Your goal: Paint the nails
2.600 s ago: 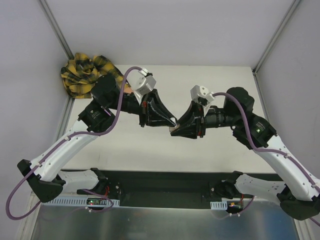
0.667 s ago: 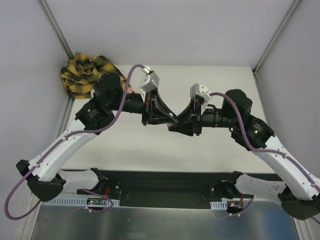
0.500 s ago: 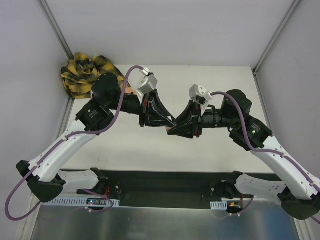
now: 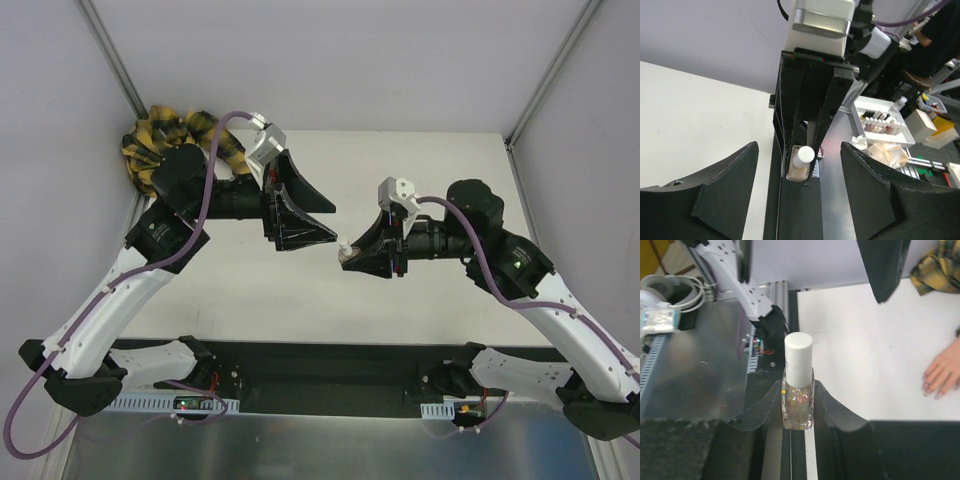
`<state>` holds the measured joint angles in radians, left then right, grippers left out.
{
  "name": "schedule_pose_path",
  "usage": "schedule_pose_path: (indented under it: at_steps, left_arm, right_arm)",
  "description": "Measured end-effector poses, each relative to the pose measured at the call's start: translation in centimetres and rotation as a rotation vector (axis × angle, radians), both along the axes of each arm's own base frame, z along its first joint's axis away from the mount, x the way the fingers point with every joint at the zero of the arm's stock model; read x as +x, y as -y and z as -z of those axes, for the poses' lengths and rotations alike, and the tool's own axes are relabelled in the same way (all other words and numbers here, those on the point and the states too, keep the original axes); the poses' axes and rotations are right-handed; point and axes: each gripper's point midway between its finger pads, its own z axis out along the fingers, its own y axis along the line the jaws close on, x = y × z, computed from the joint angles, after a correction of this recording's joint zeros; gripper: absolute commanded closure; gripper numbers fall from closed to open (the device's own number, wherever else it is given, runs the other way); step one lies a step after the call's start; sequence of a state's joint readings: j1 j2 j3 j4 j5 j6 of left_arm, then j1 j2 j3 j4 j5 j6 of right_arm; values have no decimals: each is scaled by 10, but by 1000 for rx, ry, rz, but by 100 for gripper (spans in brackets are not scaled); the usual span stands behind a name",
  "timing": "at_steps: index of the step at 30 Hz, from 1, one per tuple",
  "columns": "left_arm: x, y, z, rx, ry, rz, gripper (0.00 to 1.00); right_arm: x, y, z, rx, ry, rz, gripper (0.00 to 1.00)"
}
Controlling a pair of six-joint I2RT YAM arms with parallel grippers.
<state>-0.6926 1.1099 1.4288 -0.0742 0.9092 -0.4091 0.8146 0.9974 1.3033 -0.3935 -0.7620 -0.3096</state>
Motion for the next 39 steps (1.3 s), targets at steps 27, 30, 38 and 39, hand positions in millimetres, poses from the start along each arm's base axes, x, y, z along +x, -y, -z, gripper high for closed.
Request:
schedule_pose_path:
  at_steps: [27, 30, 38, 39]
  left_arm:
    - [13, 21, 52, 231, -71, -147, 48]
    - [18, 22, 59, 259, -75, -177, 63]
    - [20, 27, 60, 284, -63, -177, 100]
    - [21, 27, 59, 285, -59, -182, 100]
  right_arm:
    - [32, 4, 24, -156, 101, 183, 100]
    - [32, 4, 24, -156, 101, 184, 100]
    - [36, 5, 25, -163, 102, 213, 87]
    - [37, 5, 25, -163, 103, 219, 63]
